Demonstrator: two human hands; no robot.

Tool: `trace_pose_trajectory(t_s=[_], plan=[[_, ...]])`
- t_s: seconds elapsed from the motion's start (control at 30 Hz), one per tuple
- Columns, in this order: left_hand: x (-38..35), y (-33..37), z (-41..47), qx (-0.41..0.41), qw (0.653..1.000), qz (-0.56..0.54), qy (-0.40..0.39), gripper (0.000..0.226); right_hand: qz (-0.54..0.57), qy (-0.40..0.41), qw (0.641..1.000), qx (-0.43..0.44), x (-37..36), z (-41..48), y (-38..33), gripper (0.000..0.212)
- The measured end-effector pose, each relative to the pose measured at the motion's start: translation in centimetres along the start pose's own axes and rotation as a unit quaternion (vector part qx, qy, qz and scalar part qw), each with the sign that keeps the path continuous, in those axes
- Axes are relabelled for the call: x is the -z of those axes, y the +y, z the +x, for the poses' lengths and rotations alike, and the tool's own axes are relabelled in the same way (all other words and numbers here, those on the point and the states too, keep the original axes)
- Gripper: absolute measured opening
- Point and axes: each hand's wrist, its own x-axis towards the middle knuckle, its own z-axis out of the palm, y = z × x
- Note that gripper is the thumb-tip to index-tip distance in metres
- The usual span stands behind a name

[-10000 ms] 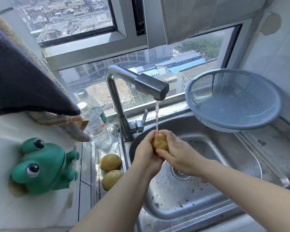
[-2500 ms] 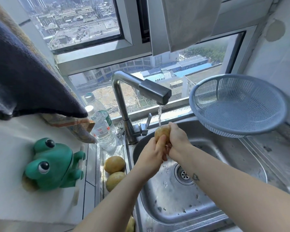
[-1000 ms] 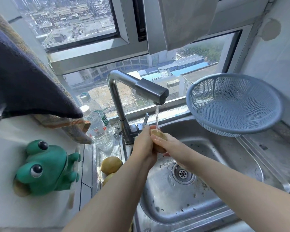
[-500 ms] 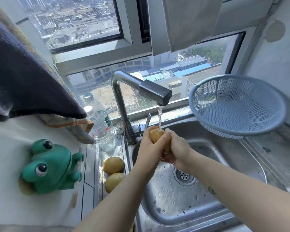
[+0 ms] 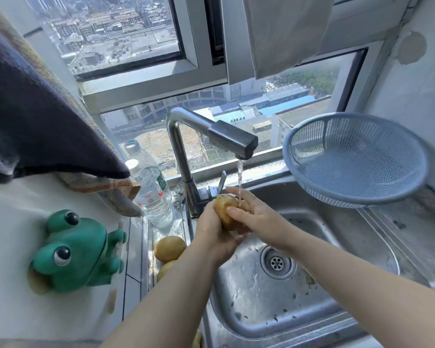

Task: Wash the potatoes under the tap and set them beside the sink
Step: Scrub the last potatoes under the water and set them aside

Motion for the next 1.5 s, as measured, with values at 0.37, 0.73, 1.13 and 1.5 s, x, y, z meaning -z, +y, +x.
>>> trace_pose_trajectory(t_s=[0.37,0.73,1.13,1.5], plan=[[0.9,-0.2,-1.7,-0.119,0.984,0.131,-0.026,0.023,0.363,0.029,0.910,-0.201,1.1,0.5,-1.5,0.044],[-0.1,0.5,-0.6,0.051,0.996,-0.067,0.009,0.030,0.072,0.039,0.991,-0.108,1.8,-0.8,-2.1,0.021],[-0.6,0.6,-1.1,0.163,0.984,0.043,-0.052,0.047,-0.122,-0.050,0.991,-0.014,4.7,-0.4,-1.6,0.037],[3.1,0.1,-2.3,0.003,0.975,0.220,-0.040,0.029,-0.104,-0.014,0.991,-0.083,4.0,1.8,-0.1,0.029]])
